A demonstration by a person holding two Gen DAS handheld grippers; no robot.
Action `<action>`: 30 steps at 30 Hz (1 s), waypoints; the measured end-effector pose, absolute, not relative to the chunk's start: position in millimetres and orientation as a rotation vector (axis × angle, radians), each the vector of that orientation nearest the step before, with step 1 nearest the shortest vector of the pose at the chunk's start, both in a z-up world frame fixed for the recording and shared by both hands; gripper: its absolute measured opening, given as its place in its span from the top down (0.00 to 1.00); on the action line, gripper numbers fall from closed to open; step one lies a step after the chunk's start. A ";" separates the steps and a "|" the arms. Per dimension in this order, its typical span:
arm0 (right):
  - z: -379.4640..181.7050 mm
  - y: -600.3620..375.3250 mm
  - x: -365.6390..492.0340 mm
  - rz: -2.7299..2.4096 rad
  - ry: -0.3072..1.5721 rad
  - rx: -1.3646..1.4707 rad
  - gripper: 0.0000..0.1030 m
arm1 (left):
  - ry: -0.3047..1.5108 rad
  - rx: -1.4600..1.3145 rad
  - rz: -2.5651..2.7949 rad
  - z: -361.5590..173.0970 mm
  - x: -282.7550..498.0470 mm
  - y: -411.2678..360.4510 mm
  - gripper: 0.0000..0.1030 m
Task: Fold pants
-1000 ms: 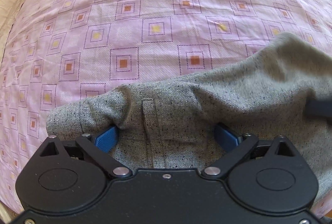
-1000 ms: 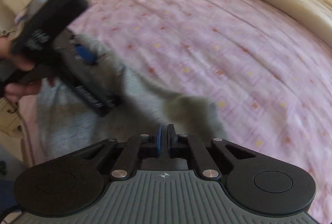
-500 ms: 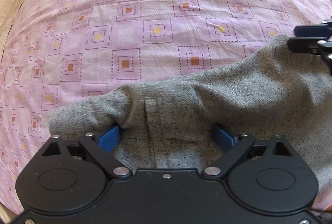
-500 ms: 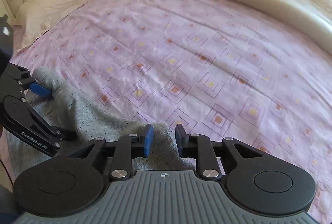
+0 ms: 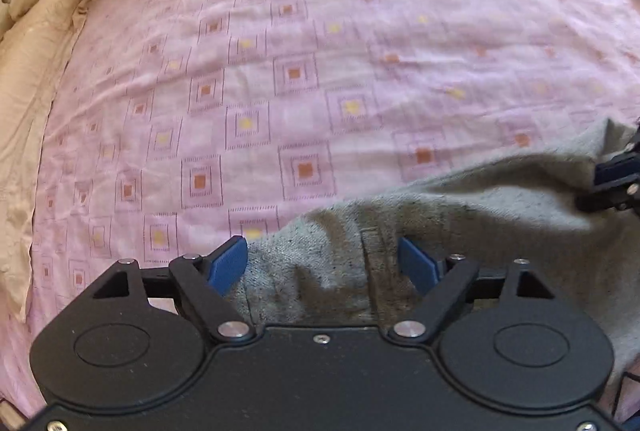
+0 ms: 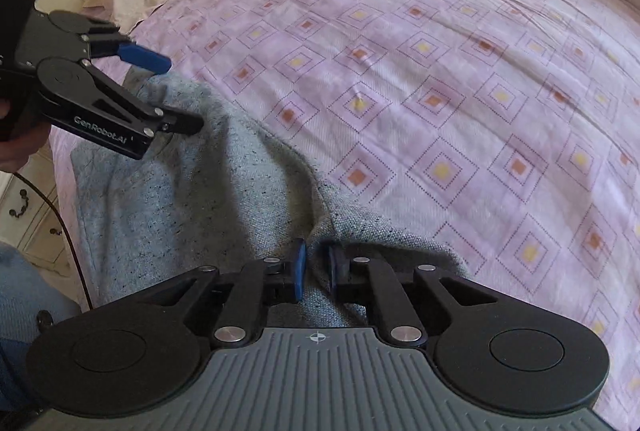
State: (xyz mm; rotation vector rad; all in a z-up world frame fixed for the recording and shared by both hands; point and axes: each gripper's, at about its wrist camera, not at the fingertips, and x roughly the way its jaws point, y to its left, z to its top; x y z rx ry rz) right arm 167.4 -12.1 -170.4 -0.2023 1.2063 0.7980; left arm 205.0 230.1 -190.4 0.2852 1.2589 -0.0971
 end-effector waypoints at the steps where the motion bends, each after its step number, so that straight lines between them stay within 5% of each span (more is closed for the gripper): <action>1: -171.3 -13.5 171.3 0.779 1.209 -0.182 0.87 | 1.262 0.307 -0.095 -197.0 204.2 232.5 0.06; 15: -188.4 -11.8 210.4 0.682 1.244 -0.082 0.84 | 1.220 0.315 -0.135 -201.3 191.4 241.3 0.02; 17: -183.7 -10.1 209.0 0.687 1.254 -0.088 0.97 | 1.210 0.324 -0.145 -195.4 189.8 240.3 0.05; 22: -172.0 -48.5 252.6 0.372 1.156 0.151 1.00 | 1.181 0.484 -0.177 -195.1 173.6 226.2 0.11; 26: -171.1 -37.7 270.4 0.386 1.129 0.045 1.00 | 1.253 0.434 -0.151 -205.8 178.7 237.6 0.07; 30: -153.9 -44.1 263.6 0.435 1.071 0.055 0.93 | 1.290 0.326 -0.118 -190.3 187.2 252.9 0.19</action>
